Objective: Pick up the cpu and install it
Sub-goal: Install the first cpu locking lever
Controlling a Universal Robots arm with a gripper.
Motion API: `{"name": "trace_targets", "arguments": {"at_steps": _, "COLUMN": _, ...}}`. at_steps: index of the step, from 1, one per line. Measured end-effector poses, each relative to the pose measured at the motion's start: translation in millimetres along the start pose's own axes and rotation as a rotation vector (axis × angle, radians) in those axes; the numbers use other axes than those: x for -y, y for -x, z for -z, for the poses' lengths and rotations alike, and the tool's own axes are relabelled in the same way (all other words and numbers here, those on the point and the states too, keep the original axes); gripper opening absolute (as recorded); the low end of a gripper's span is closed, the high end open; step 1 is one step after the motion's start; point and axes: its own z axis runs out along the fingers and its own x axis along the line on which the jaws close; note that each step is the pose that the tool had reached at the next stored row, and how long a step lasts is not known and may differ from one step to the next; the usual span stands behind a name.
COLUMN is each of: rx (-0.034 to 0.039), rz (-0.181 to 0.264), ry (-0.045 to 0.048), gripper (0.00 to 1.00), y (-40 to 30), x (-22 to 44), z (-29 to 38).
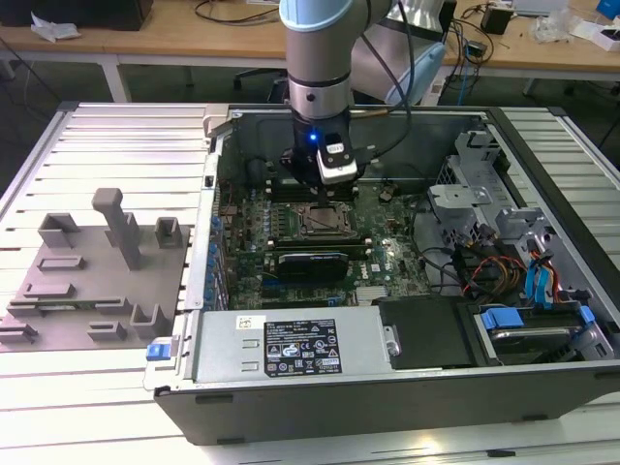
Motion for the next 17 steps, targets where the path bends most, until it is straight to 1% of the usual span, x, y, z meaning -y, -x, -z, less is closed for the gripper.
{"name": "trace_targets", "arguments": {"at_steps": 3, "rx": 0.0000, "rz": 0.000, "ry": 0.0000, "gripper": 0.11, "y": 2.8, "x": 7.7, "z": 0.0}}
{"name": "trace_targets", "arguments": {"at_steps": 6, "rx": 0.0000, "rz": 0.000, "ry": 0.0001, "gripper": 0.11, "y": 6.5, "x": 17.2, "z": 0.0}}
{"name": "trace_targets", "arguments": {"at_steps": 7, "rx": 0.0000, "rz": 0.000, "ry": 0.0000, "gripper": 0.11, "y": 7.1, "x": 18.8, "z": 0.0}}
{"name": "trace_targets", "arguments": {"at_steps": 11, "rx": 0.0001, "rz": 0.000, "ry": 0.0001, "gripper": 0.11, "y": 8.5, "x": 22.8, "z": 0.0}}
{"name": "trace_targets", "arguments": {"at_steps": 13, "rx": 0.0000, "rz": 0.000, "ry": 0.0000, "gripper": 0.11, "y": 8.7, "x": 22.8, "z": 2.0}}
{"name": "trace_targets", "arguments": {"at_steps": 15, "rx": 0.0001, "rz": 0.000, "ry": 0.0001, "gripper": 0.11, "y": 9.3, "x": 22.6, "z": 7.0}}
{"name": "trace_targets", "arguments": {"at_steps": 17, "rx": 0.0001, "rz": 0.000, "ry": 0.0001, "gripper": 0.11, "y": 10.0, "x": 22.3, "z": 13.7}}
